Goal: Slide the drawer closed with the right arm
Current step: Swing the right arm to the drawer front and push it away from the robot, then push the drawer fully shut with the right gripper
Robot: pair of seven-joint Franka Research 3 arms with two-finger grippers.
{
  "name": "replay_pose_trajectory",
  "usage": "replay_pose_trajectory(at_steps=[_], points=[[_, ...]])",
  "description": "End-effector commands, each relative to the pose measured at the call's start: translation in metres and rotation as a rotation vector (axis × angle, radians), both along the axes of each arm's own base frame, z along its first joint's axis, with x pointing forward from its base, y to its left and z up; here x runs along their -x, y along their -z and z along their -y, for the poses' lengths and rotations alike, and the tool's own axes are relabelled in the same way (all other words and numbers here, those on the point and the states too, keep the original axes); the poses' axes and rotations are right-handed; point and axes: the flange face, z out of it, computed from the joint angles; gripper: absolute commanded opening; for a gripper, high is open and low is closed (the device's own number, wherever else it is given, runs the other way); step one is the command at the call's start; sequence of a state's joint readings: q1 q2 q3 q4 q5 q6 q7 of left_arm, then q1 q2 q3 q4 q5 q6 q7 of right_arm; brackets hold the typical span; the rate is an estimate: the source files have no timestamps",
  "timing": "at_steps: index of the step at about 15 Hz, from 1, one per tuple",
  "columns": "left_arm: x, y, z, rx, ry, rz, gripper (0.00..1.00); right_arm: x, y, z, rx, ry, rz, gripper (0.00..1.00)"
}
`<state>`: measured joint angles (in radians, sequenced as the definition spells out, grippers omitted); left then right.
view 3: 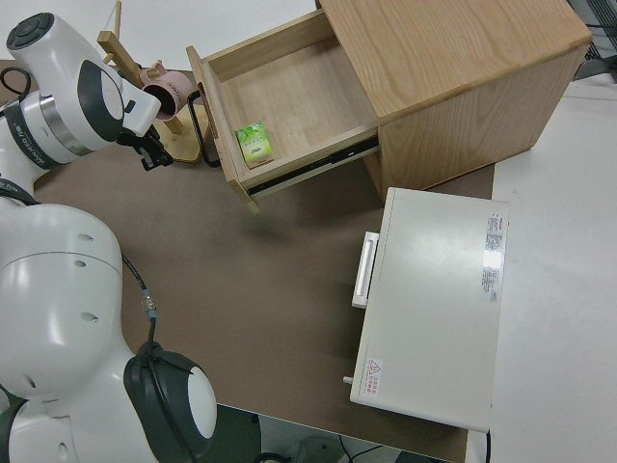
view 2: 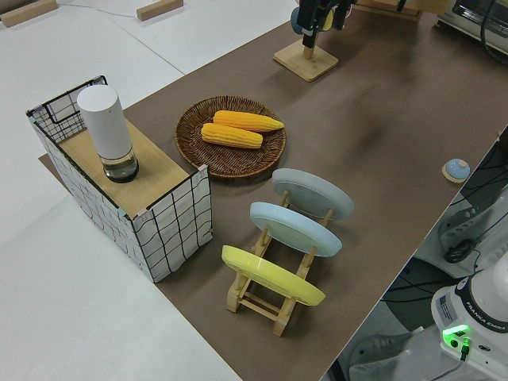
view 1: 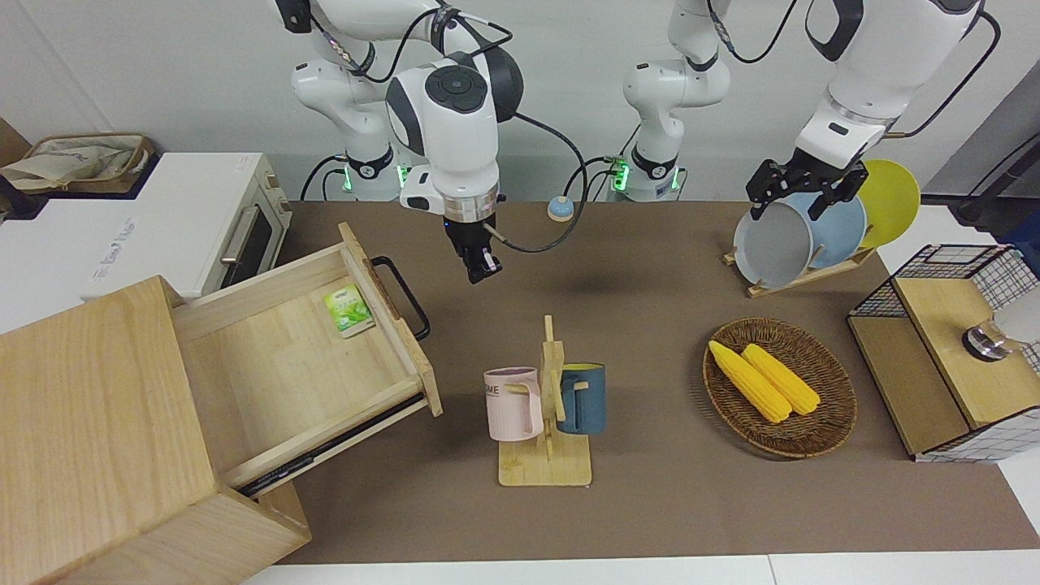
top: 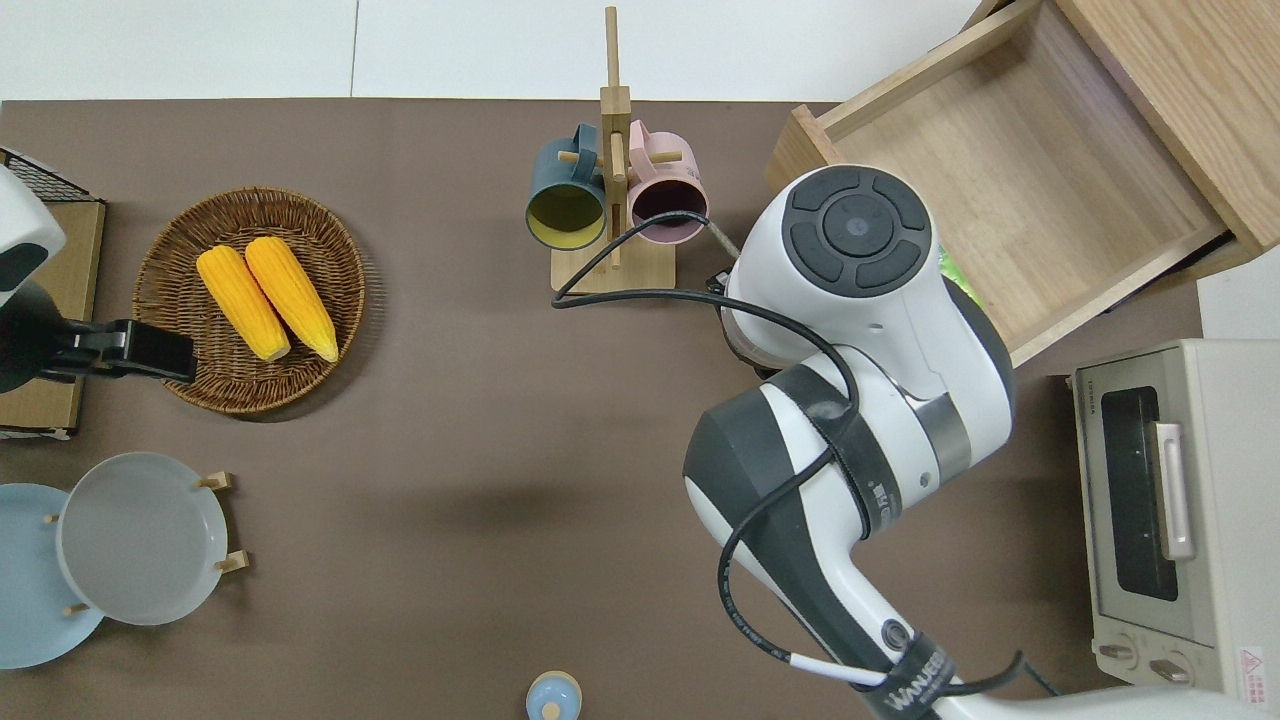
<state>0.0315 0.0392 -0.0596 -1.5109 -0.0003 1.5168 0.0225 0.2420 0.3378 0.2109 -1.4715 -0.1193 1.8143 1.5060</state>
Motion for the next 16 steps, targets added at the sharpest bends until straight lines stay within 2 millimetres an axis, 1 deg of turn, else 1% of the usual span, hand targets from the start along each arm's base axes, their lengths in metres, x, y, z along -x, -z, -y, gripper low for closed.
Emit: replay_pose_trajectory(at_steps=[1,3,4,5,9,11,16], points=[[-0.002,-0.003,-0.001,-0.016,0.012,-0.006,0.99,-0.015,0.011,0.019,0.008,-0.016,0.02,0.0],[-0.002,-0.003,-0.001,-0.016,0.012,-0.006,0.99,-0.02,0.018,0.023,0.008,-0.011,0.023,0.0],[-0.002,-0.004,-0.001,-0.016,0.012,-0.005,0.99,-0.024,0.024,0.031,0.012,0.002,0.016,0.0],[-0.002,-0.004,-0.001,-0.016,0.012,-0.005,0.99,-0.027,0.024,0.035,0.012,0.006,0.019,0.0],[-0.002,-0.003,-0.001,-0.016,0.012,-0.006,0.99,-0.036,0.022,0.06,0.015,-0.009,0.025,0.0],[-0.002,-0.004,-0.001,-0.016,0.012,-0.005,0.99,-0.039,0.02,0.067,0.016,-0.005,0.028,0.0],[-0.002,-0.004,-0.001,-0.016,0.012,-0.005,0.99,-0.053,0.014,0.1,0.004,-0.005,0.072,0.0]])
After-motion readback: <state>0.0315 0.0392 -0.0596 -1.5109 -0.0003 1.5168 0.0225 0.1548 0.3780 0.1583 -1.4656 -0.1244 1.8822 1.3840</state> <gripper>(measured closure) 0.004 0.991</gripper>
